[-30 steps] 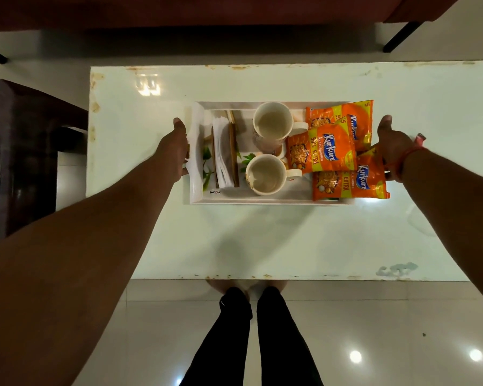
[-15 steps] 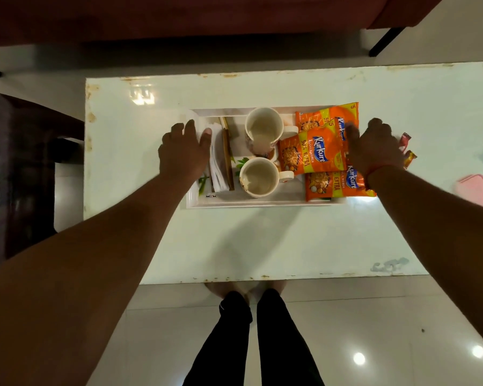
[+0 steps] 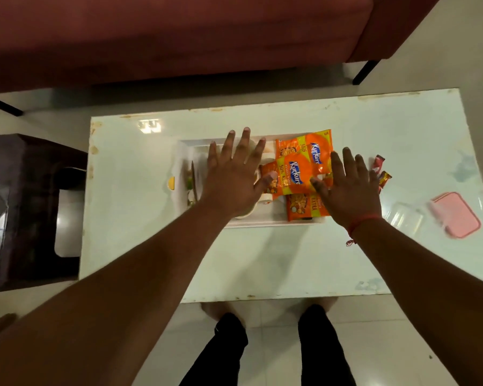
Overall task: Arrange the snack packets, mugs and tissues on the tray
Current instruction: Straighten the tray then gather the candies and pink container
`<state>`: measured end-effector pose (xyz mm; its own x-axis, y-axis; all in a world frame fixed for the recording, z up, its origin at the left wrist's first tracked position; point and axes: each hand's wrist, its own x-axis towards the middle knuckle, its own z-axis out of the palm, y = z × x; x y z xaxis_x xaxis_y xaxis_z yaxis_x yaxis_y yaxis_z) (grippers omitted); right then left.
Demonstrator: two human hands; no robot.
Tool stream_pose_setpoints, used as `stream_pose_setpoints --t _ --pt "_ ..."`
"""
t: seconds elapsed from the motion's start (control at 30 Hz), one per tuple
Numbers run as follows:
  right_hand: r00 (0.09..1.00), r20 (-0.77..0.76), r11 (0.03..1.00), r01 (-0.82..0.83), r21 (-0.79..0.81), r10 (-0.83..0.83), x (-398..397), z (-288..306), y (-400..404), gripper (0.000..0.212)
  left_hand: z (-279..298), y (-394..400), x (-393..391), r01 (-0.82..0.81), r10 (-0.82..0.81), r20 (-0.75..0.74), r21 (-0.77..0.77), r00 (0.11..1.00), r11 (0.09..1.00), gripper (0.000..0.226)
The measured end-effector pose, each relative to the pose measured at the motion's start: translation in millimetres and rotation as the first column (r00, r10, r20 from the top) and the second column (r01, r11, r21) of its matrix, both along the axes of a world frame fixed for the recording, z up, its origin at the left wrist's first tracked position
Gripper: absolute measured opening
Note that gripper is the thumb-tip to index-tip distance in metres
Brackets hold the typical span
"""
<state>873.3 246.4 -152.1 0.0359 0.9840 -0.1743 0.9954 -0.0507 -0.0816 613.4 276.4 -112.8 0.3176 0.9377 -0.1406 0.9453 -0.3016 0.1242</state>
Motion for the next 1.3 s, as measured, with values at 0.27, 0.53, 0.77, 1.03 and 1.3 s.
stream_pose_setpoints --t 0.27,0.53,0.77,1.03,1.3 --pt "0.995 -0.083 0.997 0.056 -0.059 -0.061 94.6 -3.4 -8.3 0.083 -15.6 -1.5 134.0 0.135 -0.135 -0.011 -0.024 0.991 0.991 0.073" --pt "0.996 -0.08 0.992 0.032 -0.122 -0.042 185.9 -10.6 -12.4 0.084 -40.4 5.5 239.3 0.168 -0.175 -0.112 -0.071 0.978 0.983 0.075" --pt "0.995 -0.102 0.985 -0.005 -0.17 -0.013 207.6 -37.8 -2.5 0.069 -63.6 8.8 274.5 0.231 -0.257 -0.145 -0.173 0.956 0.957 0.054" --pt "0.984 -0.134 0.983 -0.132 -0.131 0.114 201.7 -65.1 14.1 0.045 -87.2 17.1 297.3 0.226 -0.286 -0.266 -0.235 0.921 0.946 0.045" --pt "0.963 -0.027 0.963 -0.269 -0.029 0.268 193.1 -75.5 26.0 0.036 -95.6 18.3 303.1 0.23 -0.299 -0.289 -0.251 0.909 0.94 0.04"
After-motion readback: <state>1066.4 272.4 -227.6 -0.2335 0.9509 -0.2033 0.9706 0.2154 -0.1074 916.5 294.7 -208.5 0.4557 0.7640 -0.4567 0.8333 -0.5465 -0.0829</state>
